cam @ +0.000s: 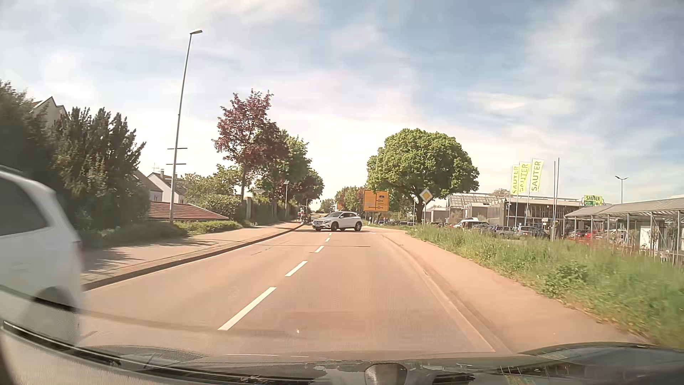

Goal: Follow the waypoints while adhering to traffic rules and regulations

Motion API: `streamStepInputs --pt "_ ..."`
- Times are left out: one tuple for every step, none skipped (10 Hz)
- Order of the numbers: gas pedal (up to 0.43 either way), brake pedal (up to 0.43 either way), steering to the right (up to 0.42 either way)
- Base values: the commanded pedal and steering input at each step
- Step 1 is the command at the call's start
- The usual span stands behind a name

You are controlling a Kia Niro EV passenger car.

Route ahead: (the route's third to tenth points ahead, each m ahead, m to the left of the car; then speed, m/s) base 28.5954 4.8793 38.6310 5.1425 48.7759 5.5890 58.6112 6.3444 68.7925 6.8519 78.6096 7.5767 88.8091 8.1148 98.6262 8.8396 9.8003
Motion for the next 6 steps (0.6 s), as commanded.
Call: streamStepInputs --pt "0.098 0.0 0.016" --pt "0.098 0.0 0.012" --pt "0.118 0.0 0.01" --pt "0.13 0.0 0.008" --pt "0.13 0.0 0.003" --pt "0.13 0.0 -0.002"
